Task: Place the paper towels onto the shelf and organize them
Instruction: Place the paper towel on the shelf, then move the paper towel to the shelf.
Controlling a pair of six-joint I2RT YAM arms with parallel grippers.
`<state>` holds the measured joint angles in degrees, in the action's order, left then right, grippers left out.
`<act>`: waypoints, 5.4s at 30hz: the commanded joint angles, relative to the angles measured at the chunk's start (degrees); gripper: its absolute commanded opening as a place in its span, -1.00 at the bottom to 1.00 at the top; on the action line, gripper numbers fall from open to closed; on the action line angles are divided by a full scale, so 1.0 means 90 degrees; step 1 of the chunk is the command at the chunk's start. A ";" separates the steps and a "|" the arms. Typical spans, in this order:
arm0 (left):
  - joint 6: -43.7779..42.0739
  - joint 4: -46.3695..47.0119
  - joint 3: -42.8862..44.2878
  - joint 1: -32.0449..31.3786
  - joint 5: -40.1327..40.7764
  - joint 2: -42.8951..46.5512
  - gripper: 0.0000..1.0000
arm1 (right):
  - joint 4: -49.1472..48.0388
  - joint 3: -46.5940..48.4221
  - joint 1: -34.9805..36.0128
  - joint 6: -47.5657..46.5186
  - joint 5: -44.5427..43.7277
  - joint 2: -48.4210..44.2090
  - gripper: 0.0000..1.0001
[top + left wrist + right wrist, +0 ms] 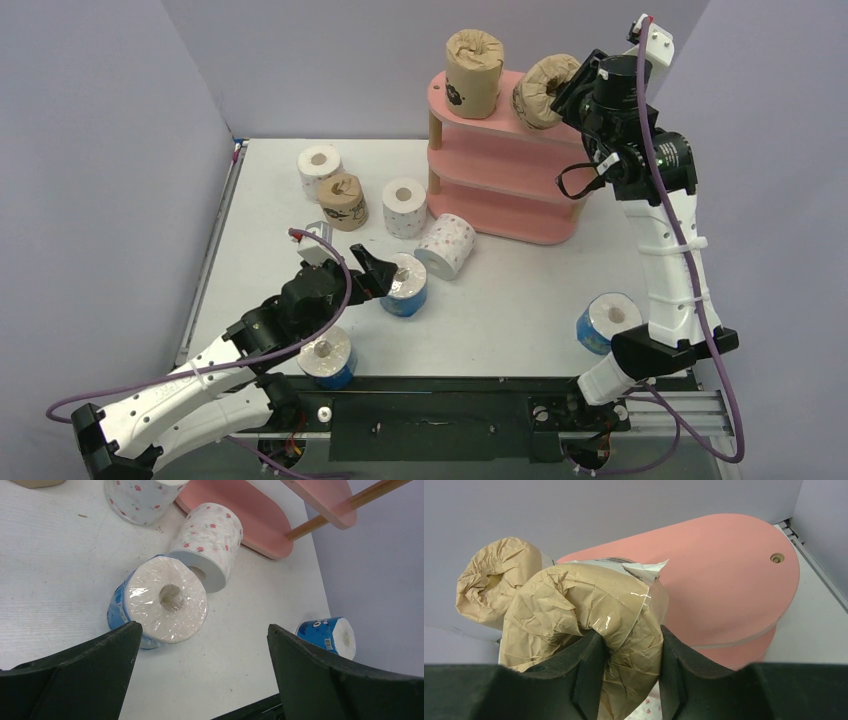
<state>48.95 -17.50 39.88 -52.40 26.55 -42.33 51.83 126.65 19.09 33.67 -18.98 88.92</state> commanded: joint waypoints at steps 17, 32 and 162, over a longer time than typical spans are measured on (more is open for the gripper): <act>0.0148 0.0049 -0.0151 0.0020 -0.0007 0.0169 0.93 | -0.0500 0.0124 -0.0109 0.0115 0.0285 0.0159 -0.29; 0.0166 0.0010 -0.0154 0.0017 0.0080 0.0245 0.93 | -0.0497 0.0371 -0.0200 0.0209 0.0360 0.0491 -0.26; 0.0394 -0.0092 -0.0558 0.0020 0.0045 0.0540 0.93 | -0.4806 -0.4449 -0.0811 -0.0819 0.3008 -0.1272 0.64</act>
<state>52.21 -18.81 34.83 -52.40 26.33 -38.13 7.81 83.68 11.77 27.03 9.85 79.50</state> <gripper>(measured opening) 0.966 0.818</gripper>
